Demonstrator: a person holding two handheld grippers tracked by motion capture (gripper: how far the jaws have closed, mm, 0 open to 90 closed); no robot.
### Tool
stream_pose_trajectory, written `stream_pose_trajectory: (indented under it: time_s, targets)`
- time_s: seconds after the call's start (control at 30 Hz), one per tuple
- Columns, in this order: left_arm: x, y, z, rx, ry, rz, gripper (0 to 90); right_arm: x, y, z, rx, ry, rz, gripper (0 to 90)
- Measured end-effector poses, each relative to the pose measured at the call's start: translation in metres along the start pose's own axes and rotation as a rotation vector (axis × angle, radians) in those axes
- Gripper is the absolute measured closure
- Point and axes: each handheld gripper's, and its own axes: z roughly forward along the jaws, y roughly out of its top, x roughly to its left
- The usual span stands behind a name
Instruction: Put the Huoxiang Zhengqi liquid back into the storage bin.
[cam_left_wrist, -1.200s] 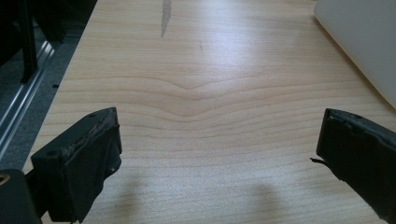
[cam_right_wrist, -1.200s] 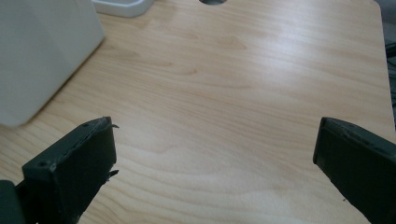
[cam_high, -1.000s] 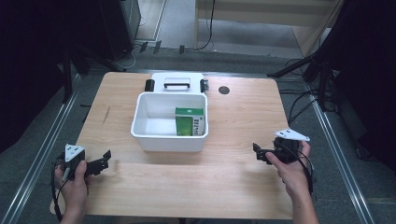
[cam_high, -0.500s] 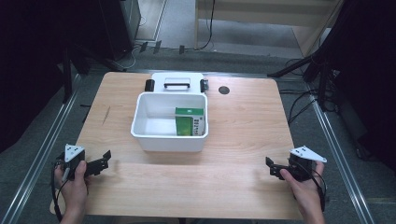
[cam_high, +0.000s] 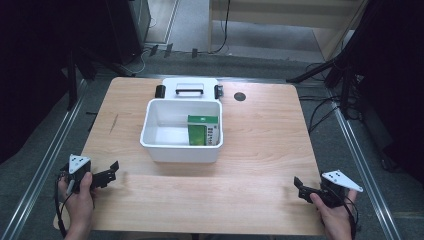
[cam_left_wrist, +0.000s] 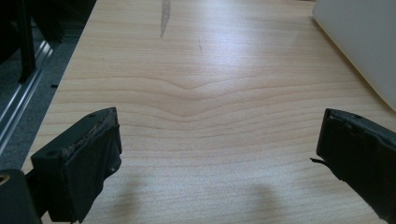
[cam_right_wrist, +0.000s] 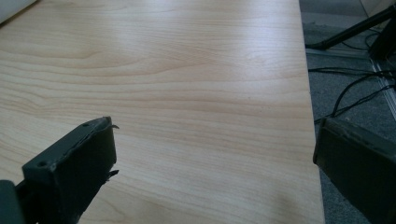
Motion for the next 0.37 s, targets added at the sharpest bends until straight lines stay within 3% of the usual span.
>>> stream_pose_trajectory:
  time_s: [0.13,0.3,0.37]
  targets:
    - [0.0016,0.0003,0.0005,0.003,-0.009,-0.017,0.8,-0.003,-0.0065,0.0002,-0.02,-0.01,0.029,0.0]
    - [0.0015,0.0004,0.0007,0.005,-0.008,-0.017,0.9,0.0003,-0.0093,-0.0039,-0.062,-0.016,0.025,0.0]
    - [0.0006,0.0004,0.0007,0.006,-0.003,-0.009,0.9,0.0033,-0.0097,-0.0038,-0.049,-0.031,0.009,0.0]
